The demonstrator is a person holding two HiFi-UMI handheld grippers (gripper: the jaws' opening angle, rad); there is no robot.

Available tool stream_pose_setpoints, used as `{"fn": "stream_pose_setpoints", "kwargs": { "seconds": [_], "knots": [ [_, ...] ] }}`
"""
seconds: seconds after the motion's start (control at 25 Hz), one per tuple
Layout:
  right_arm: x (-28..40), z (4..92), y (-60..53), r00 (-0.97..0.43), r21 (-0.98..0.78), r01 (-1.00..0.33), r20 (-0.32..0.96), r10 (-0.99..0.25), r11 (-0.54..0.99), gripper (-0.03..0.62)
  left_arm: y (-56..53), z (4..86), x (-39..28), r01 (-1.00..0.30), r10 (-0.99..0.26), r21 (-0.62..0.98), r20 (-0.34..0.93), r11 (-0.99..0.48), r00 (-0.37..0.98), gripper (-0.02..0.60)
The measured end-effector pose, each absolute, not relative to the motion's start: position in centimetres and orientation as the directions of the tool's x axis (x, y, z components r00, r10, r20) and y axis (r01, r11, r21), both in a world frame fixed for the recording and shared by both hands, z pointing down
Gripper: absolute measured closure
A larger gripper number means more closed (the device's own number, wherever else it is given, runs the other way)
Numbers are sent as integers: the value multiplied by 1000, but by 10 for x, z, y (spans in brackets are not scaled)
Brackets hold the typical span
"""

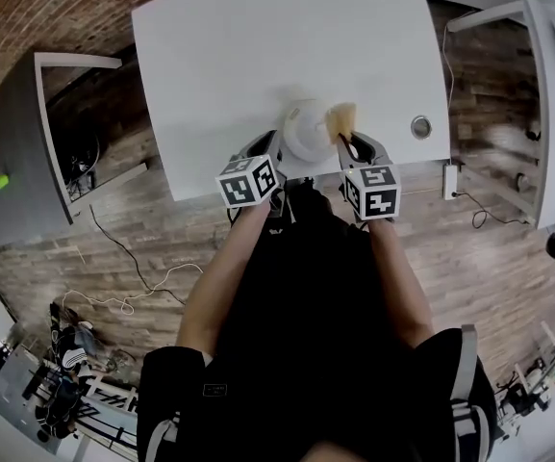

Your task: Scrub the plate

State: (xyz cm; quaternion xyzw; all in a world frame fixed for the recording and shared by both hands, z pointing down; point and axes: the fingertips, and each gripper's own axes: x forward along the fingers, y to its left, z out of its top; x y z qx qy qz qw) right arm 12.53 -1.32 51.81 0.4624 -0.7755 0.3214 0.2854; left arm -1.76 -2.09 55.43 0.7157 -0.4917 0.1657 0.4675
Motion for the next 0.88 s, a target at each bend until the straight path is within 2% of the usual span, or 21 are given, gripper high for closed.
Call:
{"fn": "stream_pose_setpoints", "kwargs": {
  "seconds": [0.08,0.36,0.48,0.64,0.88],
  "knots": [
    [123,512,-11,-419,-237,-897,727,-544,374,545,-20,542,-18,-859,-572,504,679,-92,460,576],
    [118,483,-4,-435,-231,-892,675,-596,389,545,-17,499,-26,-850,-654,511,600,-130,461,580],
    [116,465,-2,-449,-236,-888,626,-637,394,545,-16,462,-28,-852,-742,480,490,-208,457,580],
    [115,432,9,-448,-197,-891,536,-716,409,545,-1,404,-28,-873,-842,357,304,-332,445,580],
    [118,386,16,-455,-195,-890,417,-787,411,545,16,369,-25,-878,-865,263,208,-400,457,580]
  ]
}}
